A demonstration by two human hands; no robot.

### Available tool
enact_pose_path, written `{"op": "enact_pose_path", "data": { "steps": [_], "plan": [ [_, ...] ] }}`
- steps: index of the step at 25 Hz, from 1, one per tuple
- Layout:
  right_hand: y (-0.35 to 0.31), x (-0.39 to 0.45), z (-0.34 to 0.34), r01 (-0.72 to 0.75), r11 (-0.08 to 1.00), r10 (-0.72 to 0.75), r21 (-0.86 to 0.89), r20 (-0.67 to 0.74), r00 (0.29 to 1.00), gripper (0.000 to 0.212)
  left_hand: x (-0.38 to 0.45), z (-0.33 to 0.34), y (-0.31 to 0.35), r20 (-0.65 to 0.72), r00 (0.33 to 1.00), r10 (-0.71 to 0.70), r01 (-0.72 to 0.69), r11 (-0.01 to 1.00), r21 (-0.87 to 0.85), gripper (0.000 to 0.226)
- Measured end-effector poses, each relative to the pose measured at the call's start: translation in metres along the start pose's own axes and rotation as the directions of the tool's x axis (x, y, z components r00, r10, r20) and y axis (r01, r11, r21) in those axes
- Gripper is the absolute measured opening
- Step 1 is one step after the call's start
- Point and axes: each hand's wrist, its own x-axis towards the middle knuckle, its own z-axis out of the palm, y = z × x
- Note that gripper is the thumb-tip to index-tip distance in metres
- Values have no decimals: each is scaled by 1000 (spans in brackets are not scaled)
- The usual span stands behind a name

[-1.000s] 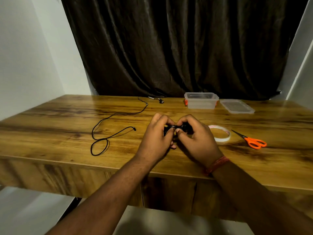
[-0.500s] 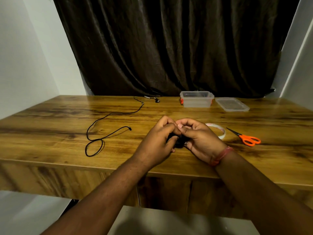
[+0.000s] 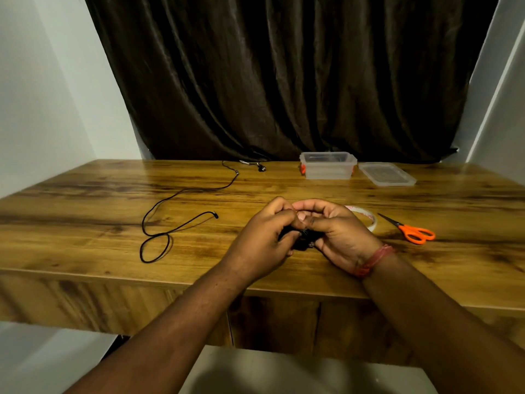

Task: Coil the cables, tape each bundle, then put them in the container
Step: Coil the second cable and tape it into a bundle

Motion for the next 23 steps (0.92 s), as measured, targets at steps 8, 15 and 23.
{"op": "enact_pose_path", "data": {
  "steps": [8,15,23],
  "plan": [
    [-2,-1,2,183,967,-202,-180,-94,975,26,2,3,-2,18,992,-123,124,986,-116,4],
    [-5,-7,8,357,829,-409,-430,-31,912,30,4,0,-1,-76,982,-170,156,974,-163,6],
    [0,-12,22,419,584,-522,-696,73,850,27,6,-3,1,-92,928,-361,315,893,-322,7]
  ]
}}
